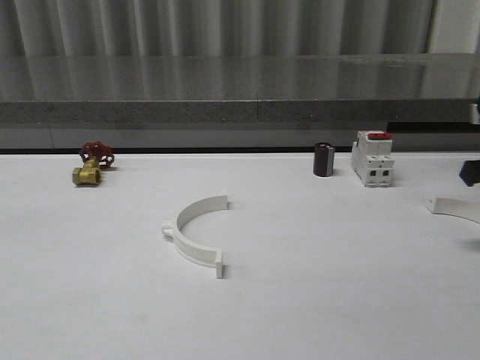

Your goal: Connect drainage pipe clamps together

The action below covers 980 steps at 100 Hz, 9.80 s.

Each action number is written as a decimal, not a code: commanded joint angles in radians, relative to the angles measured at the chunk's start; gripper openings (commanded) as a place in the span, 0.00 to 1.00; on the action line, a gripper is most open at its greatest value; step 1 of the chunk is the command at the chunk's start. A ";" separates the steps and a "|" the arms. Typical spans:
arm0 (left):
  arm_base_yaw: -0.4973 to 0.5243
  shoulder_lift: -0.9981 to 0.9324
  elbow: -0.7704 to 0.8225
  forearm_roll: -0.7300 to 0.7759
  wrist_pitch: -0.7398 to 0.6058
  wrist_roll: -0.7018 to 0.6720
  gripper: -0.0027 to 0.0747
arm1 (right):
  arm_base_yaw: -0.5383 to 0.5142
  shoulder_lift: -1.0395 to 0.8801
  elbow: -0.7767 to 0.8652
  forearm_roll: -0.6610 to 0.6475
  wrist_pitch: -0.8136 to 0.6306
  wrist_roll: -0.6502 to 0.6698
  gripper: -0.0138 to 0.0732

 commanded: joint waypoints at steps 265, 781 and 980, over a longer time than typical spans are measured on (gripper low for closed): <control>0.001 -0.004 -0.024 0.002 -0.055 0.000 0.01 | 0.668 0.205 -0.456 -0.247 0.157 0.935 0.11; 0.001 -0.004 -0.024 0.002 -0.059 0.000 0.01 | 0.085 -1.860 1.069 -0.075 -0.572 0.152 0.02; 0.001 -0.700 0.631 -0.004 -0.704 0.102 0.01 | 0.085 -1.860 1.069 -0.075 -0.572 0.152 0.02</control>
